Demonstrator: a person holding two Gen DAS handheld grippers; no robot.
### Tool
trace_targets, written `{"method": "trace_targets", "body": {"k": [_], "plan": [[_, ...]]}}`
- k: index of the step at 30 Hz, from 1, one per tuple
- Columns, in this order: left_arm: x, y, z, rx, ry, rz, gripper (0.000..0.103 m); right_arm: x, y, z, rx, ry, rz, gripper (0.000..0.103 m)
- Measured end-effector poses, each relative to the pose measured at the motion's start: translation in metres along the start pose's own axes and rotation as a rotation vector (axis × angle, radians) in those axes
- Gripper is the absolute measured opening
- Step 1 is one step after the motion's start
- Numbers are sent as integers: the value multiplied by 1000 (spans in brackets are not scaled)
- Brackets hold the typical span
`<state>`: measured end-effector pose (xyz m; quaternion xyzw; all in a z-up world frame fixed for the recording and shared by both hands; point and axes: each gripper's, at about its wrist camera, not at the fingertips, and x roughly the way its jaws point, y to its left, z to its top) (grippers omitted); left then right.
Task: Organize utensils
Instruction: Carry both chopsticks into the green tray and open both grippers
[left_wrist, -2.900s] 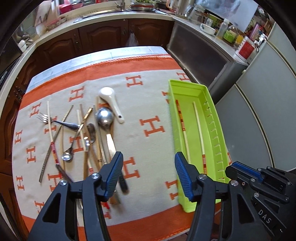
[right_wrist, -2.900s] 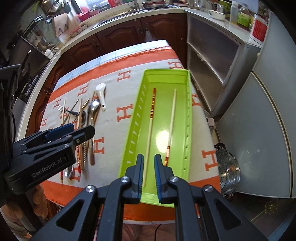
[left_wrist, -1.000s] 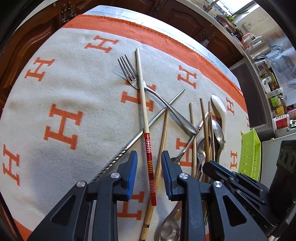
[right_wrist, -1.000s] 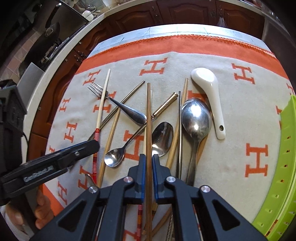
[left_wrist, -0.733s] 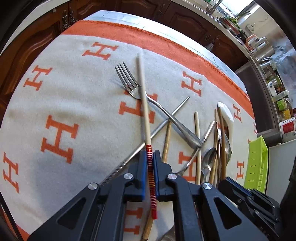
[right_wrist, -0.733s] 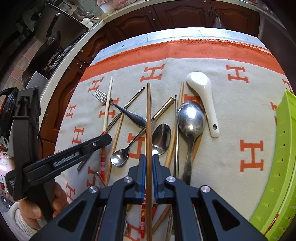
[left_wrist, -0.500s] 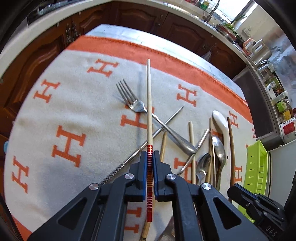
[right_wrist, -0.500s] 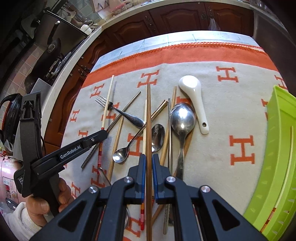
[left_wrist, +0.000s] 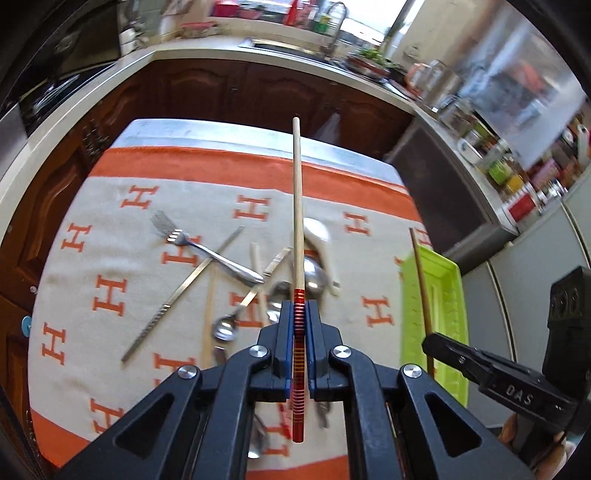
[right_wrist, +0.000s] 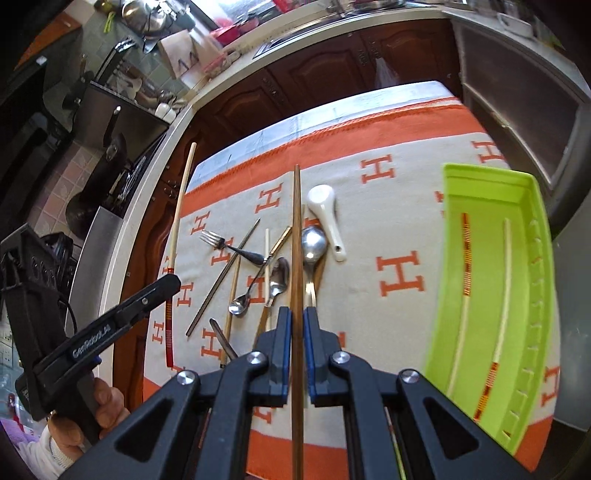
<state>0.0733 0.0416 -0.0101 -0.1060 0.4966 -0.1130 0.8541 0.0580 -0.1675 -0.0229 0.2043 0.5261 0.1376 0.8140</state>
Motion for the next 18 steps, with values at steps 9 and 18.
{"method": "trace_targets", "body": {"k": [9,18], "plan": [[7,-91,-26,157,70,-116,3,-52,-58,-20,110,-84,-63,6],[37,-153,-46,261,178,-177,3,-70,-94,-30,197,-124,-109,7]]}}
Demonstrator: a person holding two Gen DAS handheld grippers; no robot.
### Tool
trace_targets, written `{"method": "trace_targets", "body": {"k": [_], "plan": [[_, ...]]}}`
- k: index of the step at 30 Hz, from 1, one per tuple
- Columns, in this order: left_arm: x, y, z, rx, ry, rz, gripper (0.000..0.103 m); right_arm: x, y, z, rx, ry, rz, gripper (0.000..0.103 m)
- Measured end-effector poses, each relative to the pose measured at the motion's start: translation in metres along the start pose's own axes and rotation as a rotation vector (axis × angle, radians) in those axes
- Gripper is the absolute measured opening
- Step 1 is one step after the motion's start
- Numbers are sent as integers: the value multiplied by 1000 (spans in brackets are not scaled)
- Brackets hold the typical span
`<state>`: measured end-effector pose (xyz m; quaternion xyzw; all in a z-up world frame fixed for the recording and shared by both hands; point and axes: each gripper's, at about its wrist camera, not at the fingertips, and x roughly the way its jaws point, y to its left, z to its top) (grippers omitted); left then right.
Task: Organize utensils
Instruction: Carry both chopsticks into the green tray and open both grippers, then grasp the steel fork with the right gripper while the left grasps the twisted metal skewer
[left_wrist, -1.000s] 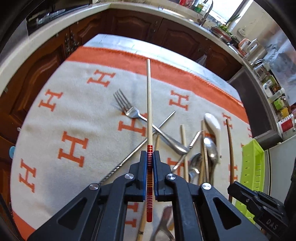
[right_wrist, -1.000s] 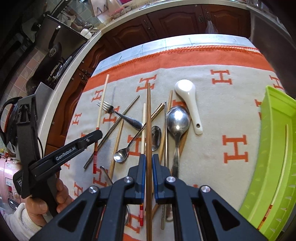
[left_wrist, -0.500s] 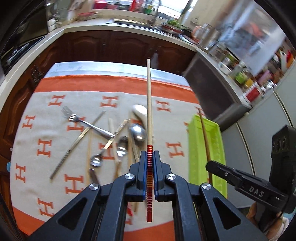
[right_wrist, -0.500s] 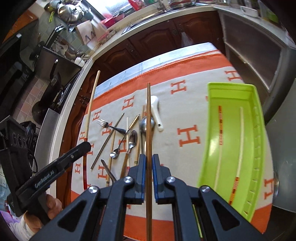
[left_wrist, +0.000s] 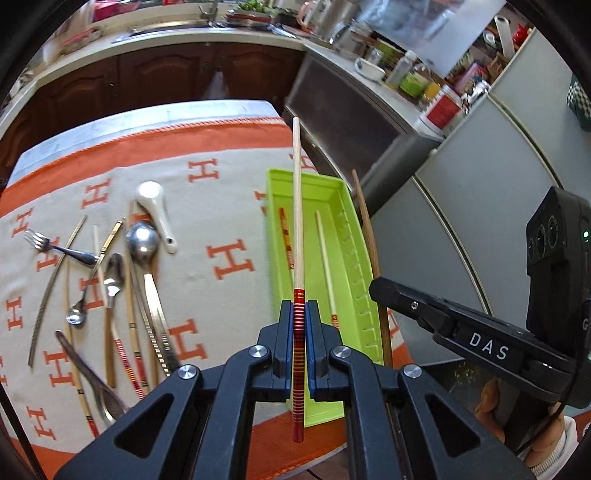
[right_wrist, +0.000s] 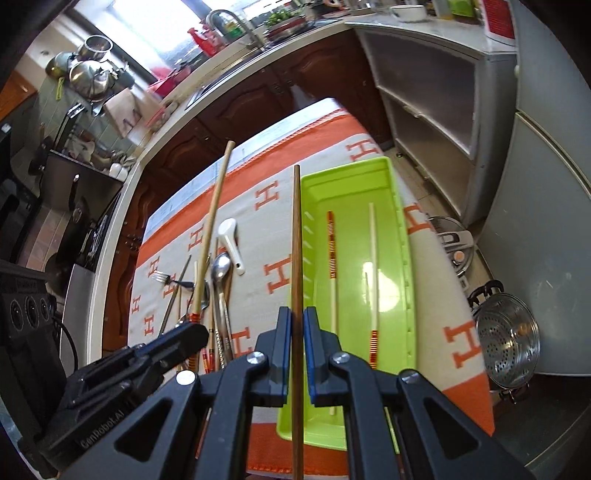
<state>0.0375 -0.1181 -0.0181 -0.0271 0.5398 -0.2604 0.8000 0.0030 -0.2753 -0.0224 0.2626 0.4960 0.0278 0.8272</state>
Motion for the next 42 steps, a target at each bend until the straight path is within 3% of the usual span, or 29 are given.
{"method": "trace_targets", "body": {"k": [9,21,24,27,42], "plan": [[43,-28,3,72,65,32,4,11,-28,11,25,7,-85,7],[41,-15,1,53,55,86,29,31,-40,31,9,37,-184,10],[35,-6,1,35,45,104,35,35,-41,33,12,45,-186,21],[28,6,-1,11,29,126,45,36,-34,30,-3,47,-174,23],[-17,72,-17,-109,-32,248,45,50,22,6,-180,111,-114,23]]}}
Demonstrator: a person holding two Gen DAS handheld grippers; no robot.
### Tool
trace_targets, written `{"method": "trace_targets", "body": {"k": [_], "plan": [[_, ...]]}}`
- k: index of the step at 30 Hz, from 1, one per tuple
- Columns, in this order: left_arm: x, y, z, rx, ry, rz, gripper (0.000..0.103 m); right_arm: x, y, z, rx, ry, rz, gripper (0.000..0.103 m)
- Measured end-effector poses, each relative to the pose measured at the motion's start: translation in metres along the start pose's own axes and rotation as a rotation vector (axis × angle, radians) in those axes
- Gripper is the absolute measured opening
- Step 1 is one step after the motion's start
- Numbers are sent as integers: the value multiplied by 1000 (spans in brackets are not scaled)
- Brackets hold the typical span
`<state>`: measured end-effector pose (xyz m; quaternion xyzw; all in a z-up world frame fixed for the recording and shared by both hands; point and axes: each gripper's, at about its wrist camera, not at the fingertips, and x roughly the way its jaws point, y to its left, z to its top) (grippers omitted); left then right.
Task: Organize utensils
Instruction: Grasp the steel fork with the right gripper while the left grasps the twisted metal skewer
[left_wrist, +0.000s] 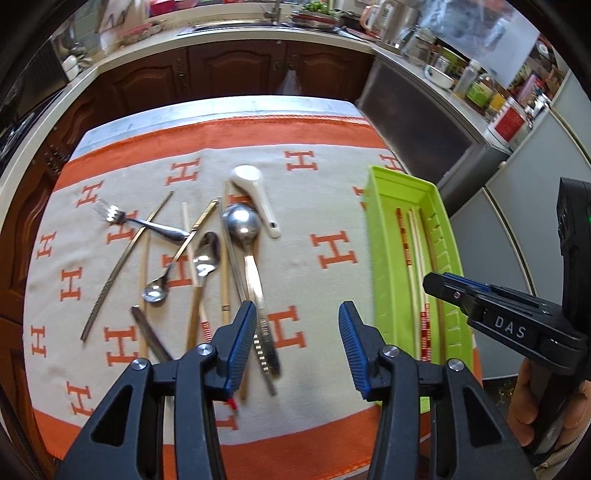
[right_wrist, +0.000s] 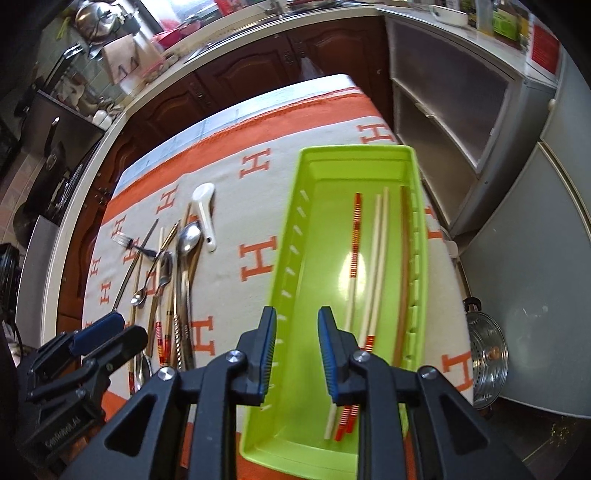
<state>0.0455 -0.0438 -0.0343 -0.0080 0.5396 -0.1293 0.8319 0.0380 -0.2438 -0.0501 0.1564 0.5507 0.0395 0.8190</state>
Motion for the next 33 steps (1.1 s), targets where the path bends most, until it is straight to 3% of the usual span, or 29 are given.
{"method": "trace_targets", "body": {"k": [20,25,33], "plan": [[-23,149,7,-247,-65,138,45,39,102,14,-198,72,110,23],[-5,181,15,-267,-40,114,45,55,124,22,-227,93,131,23],[52,209,24,-218,60,61,45,87,172,50,-314,95,158,23]]}}
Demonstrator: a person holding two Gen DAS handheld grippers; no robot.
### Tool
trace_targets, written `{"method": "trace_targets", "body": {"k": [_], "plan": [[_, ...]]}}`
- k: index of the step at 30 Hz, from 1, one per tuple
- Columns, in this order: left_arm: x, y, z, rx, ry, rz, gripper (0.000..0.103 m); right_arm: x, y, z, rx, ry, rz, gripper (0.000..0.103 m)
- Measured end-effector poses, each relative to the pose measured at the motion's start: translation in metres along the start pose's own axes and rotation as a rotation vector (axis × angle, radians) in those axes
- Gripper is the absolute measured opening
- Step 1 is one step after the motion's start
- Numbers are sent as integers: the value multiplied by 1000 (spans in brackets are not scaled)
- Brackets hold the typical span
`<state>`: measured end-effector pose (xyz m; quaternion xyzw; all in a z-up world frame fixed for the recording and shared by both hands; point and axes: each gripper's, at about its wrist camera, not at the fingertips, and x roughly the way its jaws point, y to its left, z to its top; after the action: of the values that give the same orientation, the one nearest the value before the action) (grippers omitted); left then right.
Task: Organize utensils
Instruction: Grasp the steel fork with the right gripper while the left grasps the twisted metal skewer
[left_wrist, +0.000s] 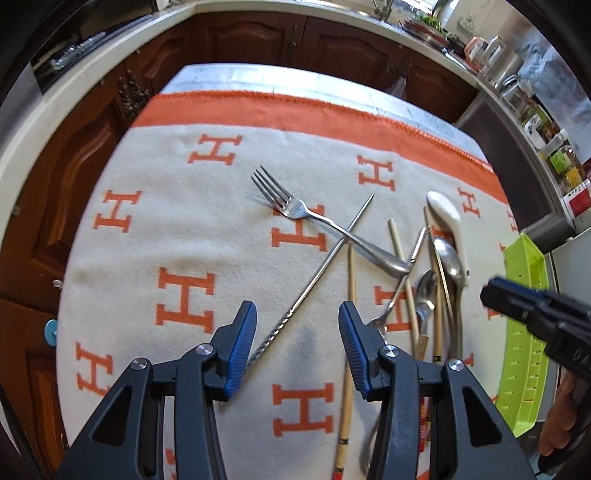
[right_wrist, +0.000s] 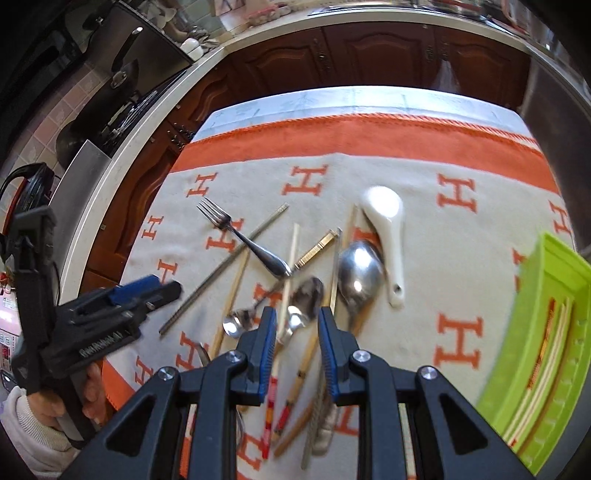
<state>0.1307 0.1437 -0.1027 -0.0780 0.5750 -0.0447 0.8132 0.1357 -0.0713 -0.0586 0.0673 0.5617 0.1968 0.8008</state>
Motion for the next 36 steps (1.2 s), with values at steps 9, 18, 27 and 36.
{"method": "trace_targets", "body": {"k": [9,18,27,36], "plan": [[36,-6,6,107,39,-19,39,41,34,42,-118,-2,24,23],[41,-1,8,108,19,-65,8,89,59,64,-315,31,27,23],[36,11,3,80,32,-90,8,128,91,63,-535,119,-5,17],[37,15,4,54,42,-97,8,117,70,72,-445,87,-1,4]]}}
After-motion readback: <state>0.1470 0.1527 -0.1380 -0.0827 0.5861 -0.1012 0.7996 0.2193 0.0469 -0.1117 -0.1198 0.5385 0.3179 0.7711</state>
